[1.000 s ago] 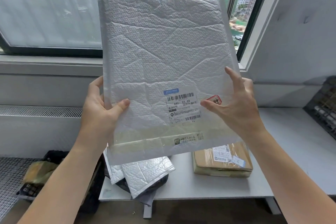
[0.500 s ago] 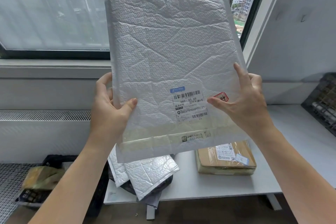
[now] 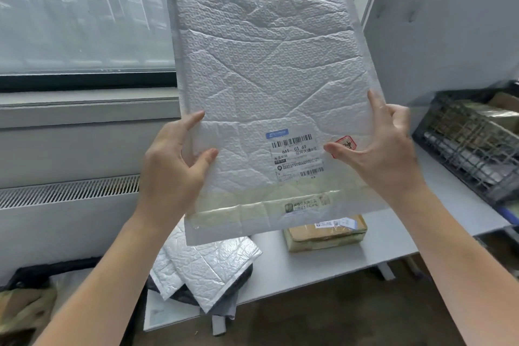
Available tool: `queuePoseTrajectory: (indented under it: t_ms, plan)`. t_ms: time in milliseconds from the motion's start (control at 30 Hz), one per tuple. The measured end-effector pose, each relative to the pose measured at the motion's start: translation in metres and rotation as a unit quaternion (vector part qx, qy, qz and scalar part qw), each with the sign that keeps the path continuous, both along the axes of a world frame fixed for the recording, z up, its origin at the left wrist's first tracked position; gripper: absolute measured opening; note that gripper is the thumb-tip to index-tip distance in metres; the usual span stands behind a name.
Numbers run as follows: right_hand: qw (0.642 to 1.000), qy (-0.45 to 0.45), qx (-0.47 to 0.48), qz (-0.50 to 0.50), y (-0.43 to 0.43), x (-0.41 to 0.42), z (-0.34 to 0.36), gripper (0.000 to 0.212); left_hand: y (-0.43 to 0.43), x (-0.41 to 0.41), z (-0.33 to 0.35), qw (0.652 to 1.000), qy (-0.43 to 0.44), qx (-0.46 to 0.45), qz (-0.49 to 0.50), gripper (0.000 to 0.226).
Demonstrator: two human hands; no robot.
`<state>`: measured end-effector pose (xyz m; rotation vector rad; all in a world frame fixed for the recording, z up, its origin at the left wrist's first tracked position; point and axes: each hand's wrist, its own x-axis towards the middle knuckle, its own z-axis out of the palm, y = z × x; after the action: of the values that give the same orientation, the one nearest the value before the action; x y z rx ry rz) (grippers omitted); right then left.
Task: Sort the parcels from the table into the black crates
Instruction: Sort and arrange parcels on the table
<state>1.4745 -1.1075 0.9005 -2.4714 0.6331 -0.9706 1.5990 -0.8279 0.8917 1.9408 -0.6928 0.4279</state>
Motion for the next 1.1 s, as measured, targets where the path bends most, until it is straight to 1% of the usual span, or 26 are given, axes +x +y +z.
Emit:
queuePoseTrajectory:
  t_ms: [233,467,633,833,967,1100]
  plan:
    - [0.997,0.024,-0.032,-0.065,-0.048,-0.053,0.003,0.112,-0.062,-0.013,0.000,0.992,-0.028,0.112,-0.043,0.063]
    - [0.991,0.044,-0.053,-0.118,-0.156,-0.129,0.001,0.106,-0.183,-0.069,0.005,0.978,-0.067,0.187,-0.056,0.062]
    - [0.986,0.048,-0.066,-0.142,-0.265,-0.204,0.004,0.094,-0.308,-0.136,0.005,0.973,-0.076,0.204,-0.075,0.067]
    - [0.973,0.096,-0.100,-0.182,-0.395,-0.292,0.020,0.083,-0.457,-0.209,0.012,0.966,-0.070,0.226,-0.107,0.074]
    - [0.966,0.117,-0.107,-0.206,-0.465,-0.328,0.023,0.081,-0.537,-0.241,0.014,0.963,-0.070,0.226,-0.128,0.074]
    - [0.959,0.136,-0.103,-0.228,-0.532,-0.347,0.021,0.080,-0.616,-0.256,0.015,0.959,-0.070,0.234,-0.147,0.075]
